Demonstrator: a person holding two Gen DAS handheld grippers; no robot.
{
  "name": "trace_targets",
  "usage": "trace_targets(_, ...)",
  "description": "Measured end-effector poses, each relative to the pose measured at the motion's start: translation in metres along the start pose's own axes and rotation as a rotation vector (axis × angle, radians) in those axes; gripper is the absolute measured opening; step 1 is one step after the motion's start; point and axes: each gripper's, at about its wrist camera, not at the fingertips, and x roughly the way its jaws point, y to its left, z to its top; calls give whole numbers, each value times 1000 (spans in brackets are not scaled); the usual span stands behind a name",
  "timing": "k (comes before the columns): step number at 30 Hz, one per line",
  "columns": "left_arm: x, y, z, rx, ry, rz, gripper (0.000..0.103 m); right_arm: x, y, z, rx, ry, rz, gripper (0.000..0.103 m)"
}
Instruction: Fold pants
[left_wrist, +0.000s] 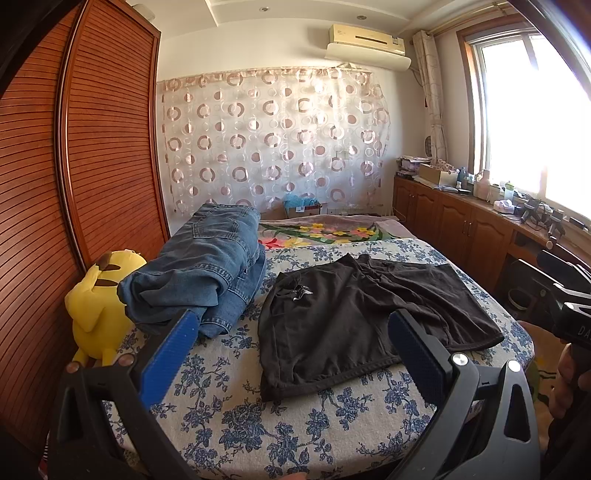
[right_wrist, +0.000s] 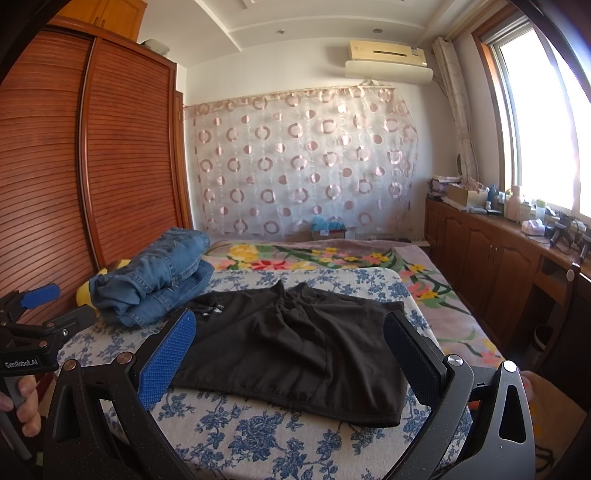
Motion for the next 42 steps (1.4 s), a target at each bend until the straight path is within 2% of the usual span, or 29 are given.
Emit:
trace_targets(37, -1, 2, 4, -4, -5, 3, 103, 2, -1, -5, 1, 7, 2, 103)
trace_targets(42, 4, 5, -1, 4, 17, -3, 103, 0, 1, -11, -7, 19, -1, 103)
